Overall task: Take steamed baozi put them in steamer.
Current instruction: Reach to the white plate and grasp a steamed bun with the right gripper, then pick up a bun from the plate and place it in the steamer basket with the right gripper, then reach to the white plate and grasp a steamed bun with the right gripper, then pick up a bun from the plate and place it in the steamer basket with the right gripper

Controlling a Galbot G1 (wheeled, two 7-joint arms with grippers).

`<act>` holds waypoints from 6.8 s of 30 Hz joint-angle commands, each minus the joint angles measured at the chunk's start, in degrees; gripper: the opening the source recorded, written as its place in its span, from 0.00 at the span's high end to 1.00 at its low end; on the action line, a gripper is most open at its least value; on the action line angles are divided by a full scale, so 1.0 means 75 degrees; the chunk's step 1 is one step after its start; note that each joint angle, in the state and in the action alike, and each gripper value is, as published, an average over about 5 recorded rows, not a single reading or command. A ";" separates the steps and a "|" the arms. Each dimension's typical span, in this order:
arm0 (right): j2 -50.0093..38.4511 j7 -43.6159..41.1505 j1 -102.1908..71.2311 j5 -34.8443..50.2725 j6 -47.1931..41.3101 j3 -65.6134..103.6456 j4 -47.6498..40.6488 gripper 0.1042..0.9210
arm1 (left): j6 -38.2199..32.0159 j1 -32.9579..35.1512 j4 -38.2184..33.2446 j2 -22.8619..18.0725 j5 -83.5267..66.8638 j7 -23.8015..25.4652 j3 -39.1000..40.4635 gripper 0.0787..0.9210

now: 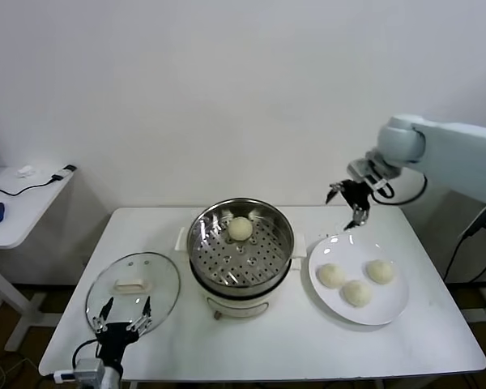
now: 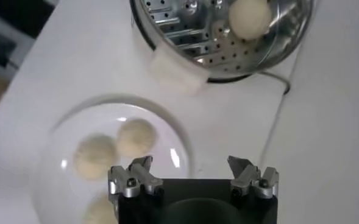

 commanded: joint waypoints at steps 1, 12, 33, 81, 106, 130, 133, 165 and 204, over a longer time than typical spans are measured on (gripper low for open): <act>-0.0662 0.0831 -0.1778 0.0287 -0.2073 0.0444 0.0523 0.12 | 0.0011 -0.0043 0.0062 -0.0014 -0.0015 0.0001 -0.0008 0.12; 0.0289 0.1046 -0.3286 -0.0367 -0.2064 0.1516 -0.1074 0.12 | 0.0057 -0.0103 0.0133 -0.0083 -0.0067 0.0012 -0.0060 0.12; 0.0422 0.1091 -0.3753 -0.0481 -0.1981 0.2285 -0.1245 0.28 | 0.0091 -0.0086 0.0104 -0.0103 -0.0010 -0.0002 -0.0038 0.12; 0.4646 0.3071 -0.1243 0.3688 -0.4029 0.1257 -0.0281 0.39 | 0.0162 0.0059 -0.0411 -0.0206 0.0107 -0.0031 0.0109 0.12; 0.4313 0.2454 -0.1148 0.2752 -0.3571 0.1601 -0.0527 0.15 | 0.0178 0.0086 -0.0511 -0.0249 0.0133 -0.0050 0.0141 0.12; -0.2274 -0.0649 0.0688 -0.0169 -0.1119 -0.0816 0.1765 0.12 | 0.0300 -0.0129 -0.0505 -0.0248 0.0231 -0.0004 0.0234 0.12; -0.2351 -0.0306 -0.0145 -0.0562 -0.1390 -0.0360 0.1810 0.12 | 0.0304 -0.0139 -0.0483 -0.0244 0.0242 -0.0002 0.0231 0.12; -0.1088 0.1286 -0.4410 -0.1579 -0.2336 0.2748 0.0071 0.12 | 0.0220 -0.0119 -0.0314 -0.0275 0.0355 -0.0004 0.0157 0.12; 0.2867 -0.0791 0.1318 -0.1568 0.3185 0.1706 0.2659 0.46 | 0.0360 -0.0073 -0.0690 -0.0392 0.0493 0.0002 0.0319 0.12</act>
